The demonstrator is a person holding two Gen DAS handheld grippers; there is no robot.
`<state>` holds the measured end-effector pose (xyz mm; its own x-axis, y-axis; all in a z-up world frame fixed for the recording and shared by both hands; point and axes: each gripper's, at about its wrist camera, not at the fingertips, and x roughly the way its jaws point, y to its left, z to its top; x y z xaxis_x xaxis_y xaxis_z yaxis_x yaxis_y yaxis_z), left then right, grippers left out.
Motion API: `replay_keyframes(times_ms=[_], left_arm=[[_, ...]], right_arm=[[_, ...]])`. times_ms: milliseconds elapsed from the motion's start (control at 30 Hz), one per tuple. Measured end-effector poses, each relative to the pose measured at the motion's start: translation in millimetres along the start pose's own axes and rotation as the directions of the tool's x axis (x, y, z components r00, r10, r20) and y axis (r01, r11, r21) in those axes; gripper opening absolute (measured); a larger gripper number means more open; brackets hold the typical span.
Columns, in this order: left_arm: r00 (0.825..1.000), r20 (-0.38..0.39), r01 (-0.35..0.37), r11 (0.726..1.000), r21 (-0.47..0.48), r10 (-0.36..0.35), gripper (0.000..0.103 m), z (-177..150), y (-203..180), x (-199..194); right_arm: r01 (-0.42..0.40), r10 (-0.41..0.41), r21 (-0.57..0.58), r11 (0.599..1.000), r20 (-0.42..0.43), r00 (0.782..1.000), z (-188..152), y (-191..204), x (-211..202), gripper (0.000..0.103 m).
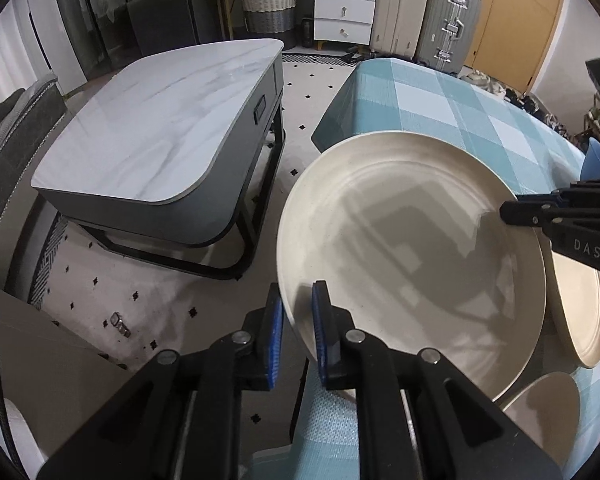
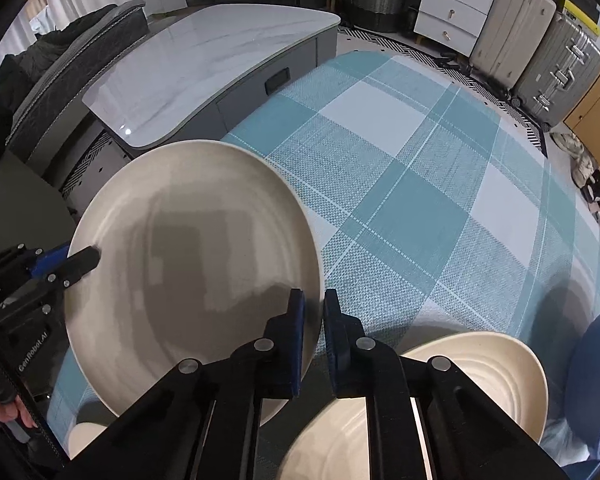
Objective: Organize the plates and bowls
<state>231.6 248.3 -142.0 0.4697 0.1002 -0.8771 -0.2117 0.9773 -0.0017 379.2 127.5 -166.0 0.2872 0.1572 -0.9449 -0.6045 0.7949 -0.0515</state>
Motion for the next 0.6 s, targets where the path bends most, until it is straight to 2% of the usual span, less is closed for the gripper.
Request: replay_keyframes(times_ms=[133,600], left_arm=[[0.998,0.019,-0.066,0.997,0.04,0.065,0.01,-0.8,-6.8,-5.4],[0.995,0.032,-0.095,0.995,0.036,0.094,0.009,-5.6,-6.7,-8.4]], right_arm=[[0.019,-0.019,0.018,1.0,-0.017,1.0,1.7,3.4,-1.9,0.008],[0.008,-0.008,0.022,1.0,-0.001,1.0,1.8,4.3,-0.1,0.008]])
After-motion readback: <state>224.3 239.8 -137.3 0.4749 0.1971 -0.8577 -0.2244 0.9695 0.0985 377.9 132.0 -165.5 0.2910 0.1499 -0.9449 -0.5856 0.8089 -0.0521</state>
